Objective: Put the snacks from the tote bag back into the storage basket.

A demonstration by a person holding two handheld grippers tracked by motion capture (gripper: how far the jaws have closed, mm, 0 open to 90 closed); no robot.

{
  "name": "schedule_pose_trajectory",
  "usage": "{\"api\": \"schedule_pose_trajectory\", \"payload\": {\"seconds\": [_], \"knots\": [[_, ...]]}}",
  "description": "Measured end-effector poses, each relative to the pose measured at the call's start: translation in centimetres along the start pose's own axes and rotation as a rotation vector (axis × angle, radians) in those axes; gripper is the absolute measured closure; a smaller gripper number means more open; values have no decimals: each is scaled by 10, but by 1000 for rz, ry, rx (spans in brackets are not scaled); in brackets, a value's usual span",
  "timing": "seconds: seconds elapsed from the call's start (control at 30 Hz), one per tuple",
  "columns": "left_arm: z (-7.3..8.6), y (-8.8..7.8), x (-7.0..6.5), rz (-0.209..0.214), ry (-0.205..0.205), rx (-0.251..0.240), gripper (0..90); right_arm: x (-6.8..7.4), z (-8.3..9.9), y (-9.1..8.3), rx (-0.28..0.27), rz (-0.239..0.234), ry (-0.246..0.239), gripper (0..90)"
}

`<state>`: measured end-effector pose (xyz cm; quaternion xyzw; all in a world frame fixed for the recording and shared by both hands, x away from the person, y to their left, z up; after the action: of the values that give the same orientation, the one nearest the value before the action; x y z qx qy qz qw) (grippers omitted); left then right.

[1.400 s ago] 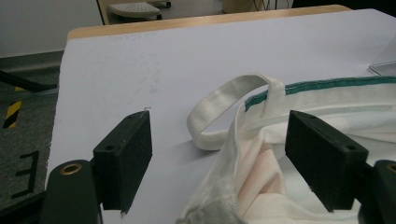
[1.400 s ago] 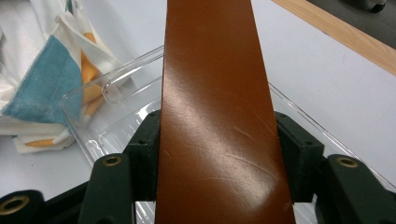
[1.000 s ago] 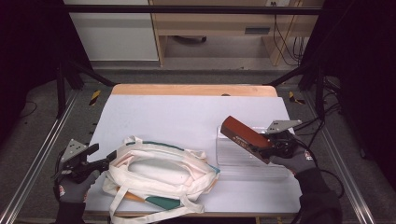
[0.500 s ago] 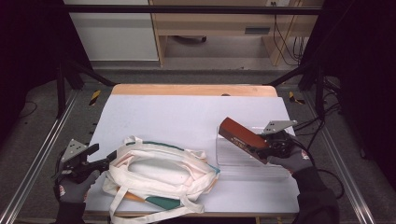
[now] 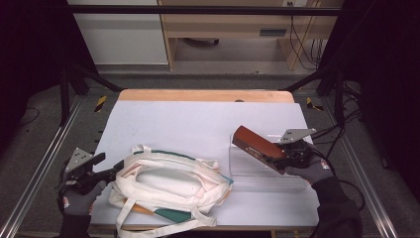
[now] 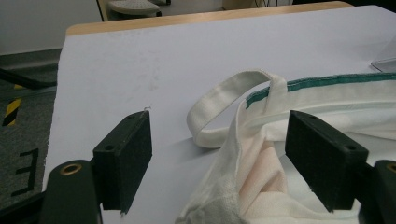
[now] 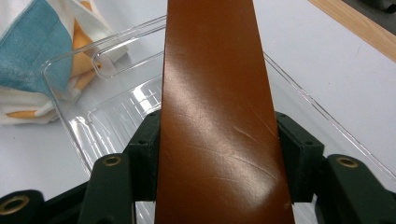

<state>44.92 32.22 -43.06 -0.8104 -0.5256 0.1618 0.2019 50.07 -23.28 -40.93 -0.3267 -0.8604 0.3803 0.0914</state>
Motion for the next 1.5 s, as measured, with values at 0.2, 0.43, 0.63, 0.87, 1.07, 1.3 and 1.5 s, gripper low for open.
{"api": "schedule_pose_trajectory", "payload": {"seconds": [0.2,0.43,0.63,0.87,1.07,1.3,1.5], "knots": [[0,0,0,0,-1,-1,226,-1,1,-1,1,-3,0,434],[0,0,0,0,0,2,226,-2,7,-8,12,-11,-20,434],[1,1,0,0,1,6,226,-3,10,-2,41,-16,-23,434],[1,1,1,0,-4,1,226,0,9,15,78,-38,-19,433],[1,0,0,0,-1,1,226,1,14,28,104,-46,19,432],[1,0,0,1,1,2,226,3,15,37,153,-49,37,431],[1,1,0,0,2,2,226,3,16,38,159,-46,45,427]]}}
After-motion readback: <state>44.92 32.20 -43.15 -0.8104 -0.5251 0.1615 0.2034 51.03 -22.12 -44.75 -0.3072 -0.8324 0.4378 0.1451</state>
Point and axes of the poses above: each handheld gripper's, and its own axes: y roughly forward along the jaws, z roughly out of its underside, x roughly to its left, the point moved 3 cm from there along y, roughly forward along the jaws, and after that the axes turned 2 degrees about x, right-handed, at the moved point
